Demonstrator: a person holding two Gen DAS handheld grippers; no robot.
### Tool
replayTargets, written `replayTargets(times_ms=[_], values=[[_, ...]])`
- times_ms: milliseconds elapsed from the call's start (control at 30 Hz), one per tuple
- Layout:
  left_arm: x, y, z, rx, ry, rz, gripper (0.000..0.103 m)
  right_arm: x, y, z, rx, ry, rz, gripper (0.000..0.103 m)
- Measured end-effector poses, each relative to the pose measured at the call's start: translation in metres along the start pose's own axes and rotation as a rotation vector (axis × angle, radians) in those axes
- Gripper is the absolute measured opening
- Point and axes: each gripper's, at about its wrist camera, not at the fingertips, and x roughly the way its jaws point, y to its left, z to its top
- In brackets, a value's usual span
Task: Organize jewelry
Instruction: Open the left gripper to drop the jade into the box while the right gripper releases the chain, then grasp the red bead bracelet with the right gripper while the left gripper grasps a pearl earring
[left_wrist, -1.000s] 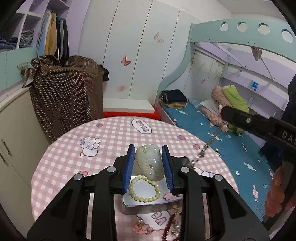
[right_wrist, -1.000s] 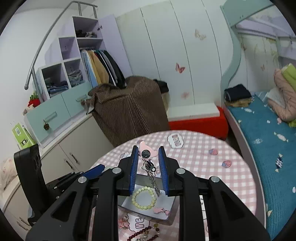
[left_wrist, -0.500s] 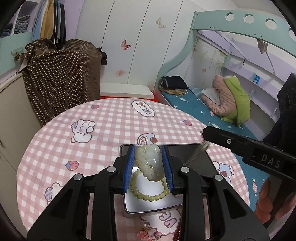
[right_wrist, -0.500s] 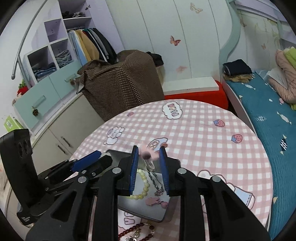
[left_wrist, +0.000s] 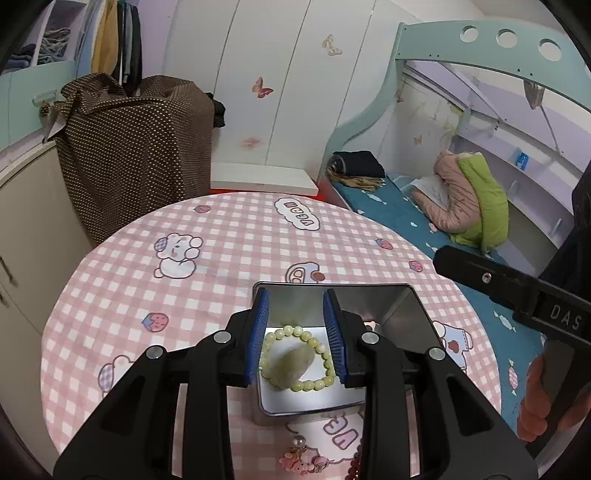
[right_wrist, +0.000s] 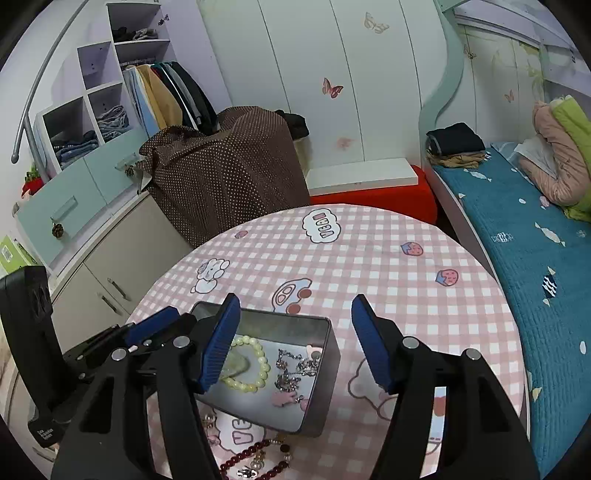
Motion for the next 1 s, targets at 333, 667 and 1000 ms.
replayTargets(times_ms=[333, 667, 1000], values=[[-0.020, -0.004, -0.003, 0.000, -0.028, 0.004, 0.041, -0.016, 0.010, -0.003, -0.017, -0.019, 0.002, 0.067], [-0.047, -0.011, -0.006, 0.009, -0.065, 0.010, 0.050, -0.035, 0.017, -0.010, -0.031, -0.041, -0.009, 0.080], [-0.066, -0.013, -0.022, 0.006, -0.075, 0.040, 0.083, -0.044, 0.021, -0.024, -0.046, -0.015, -0.097, 0.095]])
